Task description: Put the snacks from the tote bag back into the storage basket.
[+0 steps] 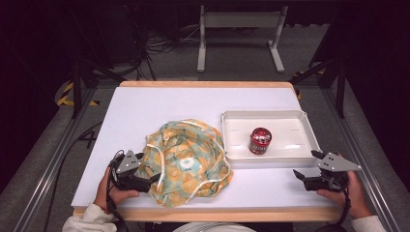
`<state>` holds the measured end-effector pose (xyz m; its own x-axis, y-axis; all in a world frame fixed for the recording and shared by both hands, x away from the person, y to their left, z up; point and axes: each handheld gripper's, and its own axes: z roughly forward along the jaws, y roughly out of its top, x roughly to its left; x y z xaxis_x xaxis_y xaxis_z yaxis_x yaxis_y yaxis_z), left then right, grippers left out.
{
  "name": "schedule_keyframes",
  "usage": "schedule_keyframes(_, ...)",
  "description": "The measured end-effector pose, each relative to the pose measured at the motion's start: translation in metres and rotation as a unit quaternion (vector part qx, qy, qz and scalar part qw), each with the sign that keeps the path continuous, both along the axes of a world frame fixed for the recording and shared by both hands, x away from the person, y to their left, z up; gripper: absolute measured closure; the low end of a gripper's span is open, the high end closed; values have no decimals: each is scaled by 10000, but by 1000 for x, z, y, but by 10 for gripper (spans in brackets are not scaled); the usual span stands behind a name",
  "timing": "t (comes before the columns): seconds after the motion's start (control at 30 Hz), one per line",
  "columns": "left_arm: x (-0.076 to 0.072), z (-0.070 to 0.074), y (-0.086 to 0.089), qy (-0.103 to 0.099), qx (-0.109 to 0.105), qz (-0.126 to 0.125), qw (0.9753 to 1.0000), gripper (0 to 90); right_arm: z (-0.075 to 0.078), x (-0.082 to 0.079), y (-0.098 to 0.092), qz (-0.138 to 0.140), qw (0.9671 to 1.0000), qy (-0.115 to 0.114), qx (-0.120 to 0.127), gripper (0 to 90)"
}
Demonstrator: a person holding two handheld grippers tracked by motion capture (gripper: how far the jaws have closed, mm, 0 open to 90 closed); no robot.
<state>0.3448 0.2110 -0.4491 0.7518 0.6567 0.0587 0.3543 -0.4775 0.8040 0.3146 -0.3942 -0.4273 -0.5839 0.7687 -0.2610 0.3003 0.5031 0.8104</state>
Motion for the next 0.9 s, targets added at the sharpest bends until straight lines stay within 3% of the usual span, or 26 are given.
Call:
schedule_keyframes(0.27, 0, 0, 1, -9, -41, 0, 10000, 55, -7, -10, -8, -92, 9997, -64, 210, 77)
schedule_keyframes(0.4, 0, 0, 1, -12, -54, 16, 10000, 55, -10, -13, -9, -91, 9998, 6, 180, 77)
schedule_keyframes(0.9, 0, 1, 1, -44, -35, 51, 10000, 53, -9, -16, -14, -91, 9997, -74, 214, 77)
